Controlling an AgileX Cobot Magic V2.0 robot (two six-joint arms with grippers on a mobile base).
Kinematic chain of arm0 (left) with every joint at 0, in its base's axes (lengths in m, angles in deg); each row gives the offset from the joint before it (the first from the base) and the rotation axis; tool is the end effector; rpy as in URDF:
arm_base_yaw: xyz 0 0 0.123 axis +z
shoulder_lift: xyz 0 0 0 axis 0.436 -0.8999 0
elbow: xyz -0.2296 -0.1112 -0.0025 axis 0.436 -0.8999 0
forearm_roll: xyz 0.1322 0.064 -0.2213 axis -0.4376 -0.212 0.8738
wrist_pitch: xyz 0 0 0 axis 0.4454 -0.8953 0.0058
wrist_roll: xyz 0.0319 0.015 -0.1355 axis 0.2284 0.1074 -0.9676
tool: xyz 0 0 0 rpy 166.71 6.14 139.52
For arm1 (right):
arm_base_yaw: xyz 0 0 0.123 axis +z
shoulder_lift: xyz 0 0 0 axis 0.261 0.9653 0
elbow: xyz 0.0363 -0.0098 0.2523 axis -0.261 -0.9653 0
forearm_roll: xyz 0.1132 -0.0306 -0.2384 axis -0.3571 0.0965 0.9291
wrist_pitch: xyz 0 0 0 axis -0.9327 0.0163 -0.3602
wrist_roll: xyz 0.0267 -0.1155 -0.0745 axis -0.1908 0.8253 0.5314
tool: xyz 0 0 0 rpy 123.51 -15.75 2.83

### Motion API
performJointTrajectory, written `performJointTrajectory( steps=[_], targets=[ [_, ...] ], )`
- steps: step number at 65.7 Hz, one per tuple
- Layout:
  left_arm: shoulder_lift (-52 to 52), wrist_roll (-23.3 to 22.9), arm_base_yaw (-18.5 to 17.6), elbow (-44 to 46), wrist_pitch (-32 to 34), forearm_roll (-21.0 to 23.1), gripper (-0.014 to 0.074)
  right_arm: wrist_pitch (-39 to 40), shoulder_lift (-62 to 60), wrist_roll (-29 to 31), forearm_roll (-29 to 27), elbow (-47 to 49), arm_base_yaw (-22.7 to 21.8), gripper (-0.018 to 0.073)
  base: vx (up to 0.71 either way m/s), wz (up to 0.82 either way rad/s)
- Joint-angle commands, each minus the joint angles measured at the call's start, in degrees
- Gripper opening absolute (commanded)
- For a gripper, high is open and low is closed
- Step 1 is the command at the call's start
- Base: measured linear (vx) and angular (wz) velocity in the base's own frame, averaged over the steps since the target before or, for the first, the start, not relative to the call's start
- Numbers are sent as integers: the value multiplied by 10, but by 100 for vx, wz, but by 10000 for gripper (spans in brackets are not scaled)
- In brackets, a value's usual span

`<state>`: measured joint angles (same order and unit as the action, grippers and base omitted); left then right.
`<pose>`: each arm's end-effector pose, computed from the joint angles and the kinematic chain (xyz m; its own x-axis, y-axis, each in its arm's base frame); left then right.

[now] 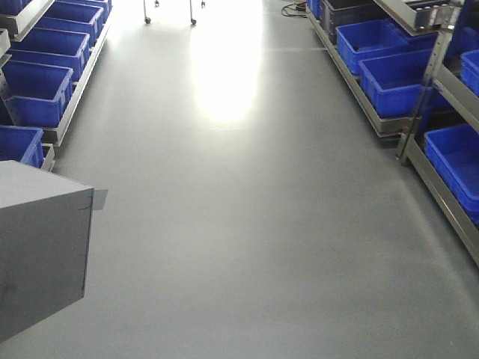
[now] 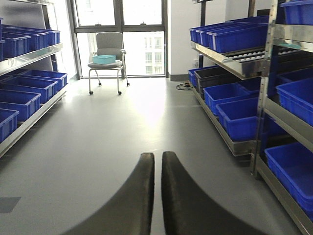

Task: Sort gray base to blue bin
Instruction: 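Drive along the aisle of blue bin shelves, then turn the base toward the rack of empty blue bins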

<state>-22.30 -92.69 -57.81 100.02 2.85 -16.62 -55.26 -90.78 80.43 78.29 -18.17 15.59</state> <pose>0.1311 -0.0726 0.3276 -0.0086 -0.2154 -0.9765 0.4889 0.8510 -0.1920 0.1498 0.0009 0.1957 -0.0149 0.0286 -0.9995 -0.0055 0.9996 0.0287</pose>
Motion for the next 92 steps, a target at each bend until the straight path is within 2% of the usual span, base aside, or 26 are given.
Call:
performJointTrajectory(
  steps=[1,92],
  targets=[
    [-7,-7,-2,15,59,-1,5,42,-4,4,4,-1,-2,-4,43,15],
    [-7,-7,-2,15,59,-1,5,42,-4,4,4,-1,-2,-4,38,18]
  ],
)
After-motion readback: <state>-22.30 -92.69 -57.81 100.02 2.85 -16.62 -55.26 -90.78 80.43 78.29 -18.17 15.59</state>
